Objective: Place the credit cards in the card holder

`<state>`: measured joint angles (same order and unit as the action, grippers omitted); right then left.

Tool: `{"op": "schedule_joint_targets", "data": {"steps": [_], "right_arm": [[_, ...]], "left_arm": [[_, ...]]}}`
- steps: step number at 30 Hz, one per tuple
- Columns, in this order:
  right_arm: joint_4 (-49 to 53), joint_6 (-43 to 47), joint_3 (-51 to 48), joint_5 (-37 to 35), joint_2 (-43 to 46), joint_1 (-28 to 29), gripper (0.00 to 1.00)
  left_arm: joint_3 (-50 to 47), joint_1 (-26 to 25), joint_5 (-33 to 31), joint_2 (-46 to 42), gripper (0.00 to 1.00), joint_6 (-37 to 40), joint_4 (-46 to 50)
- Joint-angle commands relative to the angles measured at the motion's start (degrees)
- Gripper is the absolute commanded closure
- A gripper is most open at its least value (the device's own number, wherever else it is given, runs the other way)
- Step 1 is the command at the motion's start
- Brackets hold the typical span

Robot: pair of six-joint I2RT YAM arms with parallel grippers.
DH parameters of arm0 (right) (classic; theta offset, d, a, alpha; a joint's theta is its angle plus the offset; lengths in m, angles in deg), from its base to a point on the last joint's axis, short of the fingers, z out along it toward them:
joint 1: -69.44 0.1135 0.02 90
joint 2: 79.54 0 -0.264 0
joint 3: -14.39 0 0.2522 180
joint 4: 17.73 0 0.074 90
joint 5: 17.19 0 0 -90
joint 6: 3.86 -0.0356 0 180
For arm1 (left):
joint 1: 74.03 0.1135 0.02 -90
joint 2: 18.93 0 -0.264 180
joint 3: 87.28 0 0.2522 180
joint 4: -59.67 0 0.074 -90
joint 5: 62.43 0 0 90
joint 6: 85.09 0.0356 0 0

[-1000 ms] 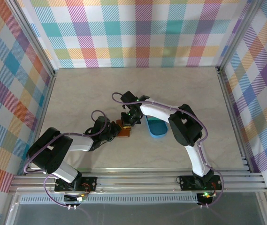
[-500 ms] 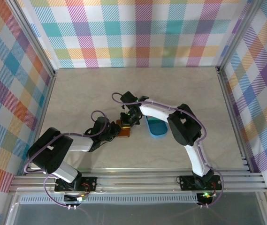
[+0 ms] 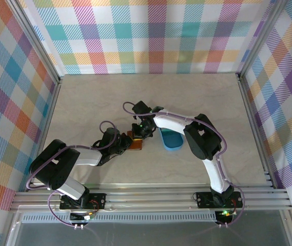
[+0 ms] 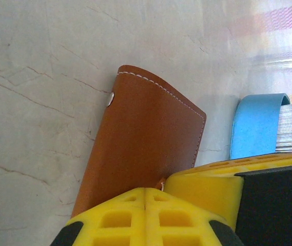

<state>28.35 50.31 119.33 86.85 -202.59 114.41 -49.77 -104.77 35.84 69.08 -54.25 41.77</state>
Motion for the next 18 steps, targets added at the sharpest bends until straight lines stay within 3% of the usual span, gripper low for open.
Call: {"op": "schedule_joint_targets", "data": {"steps": [1, 18], "right_arm": [[1.69, -0.33, -3.73, -9.67, -2.53, -1.28, 1.0], [-2.17, -1.78, -8.56, -13.62, -3.62, -2.5, 1.0]], "left_arm": [[-2.08, -0.99, -0.01, -0.31, 1.0, -0.08, 5.47], [-2.04, -0.99, -0.1, 0.32, 1.0, -0.08, 5.73]]}}
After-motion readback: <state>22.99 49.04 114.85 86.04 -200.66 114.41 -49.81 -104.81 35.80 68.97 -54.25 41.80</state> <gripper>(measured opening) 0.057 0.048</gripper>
